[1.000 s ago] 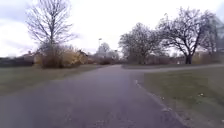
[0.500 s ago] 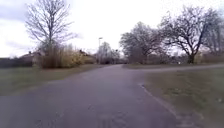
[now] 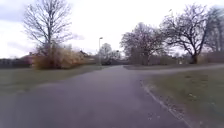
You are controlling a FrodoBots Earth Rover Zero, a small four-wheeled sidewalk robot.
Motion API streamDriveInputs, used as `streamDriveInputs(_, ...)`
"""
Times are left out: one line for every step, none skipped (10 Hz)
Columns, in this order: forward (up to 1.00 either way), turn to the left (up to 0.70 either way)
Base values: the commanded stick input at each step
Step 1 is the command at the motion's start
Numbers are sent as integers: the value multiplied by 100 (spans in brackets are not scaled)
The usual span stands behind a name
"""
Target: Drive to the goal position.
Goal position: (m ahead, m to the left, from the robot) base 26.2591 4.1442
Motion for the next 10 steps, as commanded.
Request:
streamDriveInputs(100, 0)
streamDriveInputs(100, 0)
streamDriveInputs(100, 0)
streamDriveInputs(100, 0)
streamDriveInputs(100, 0)
streamDriveInputs(100, 0)
streamDriveInputs(100, 0)
streamDriveInputs(100, 0)
streamDriveInputs(100, 0)
streamDriveInputs(100, 0)
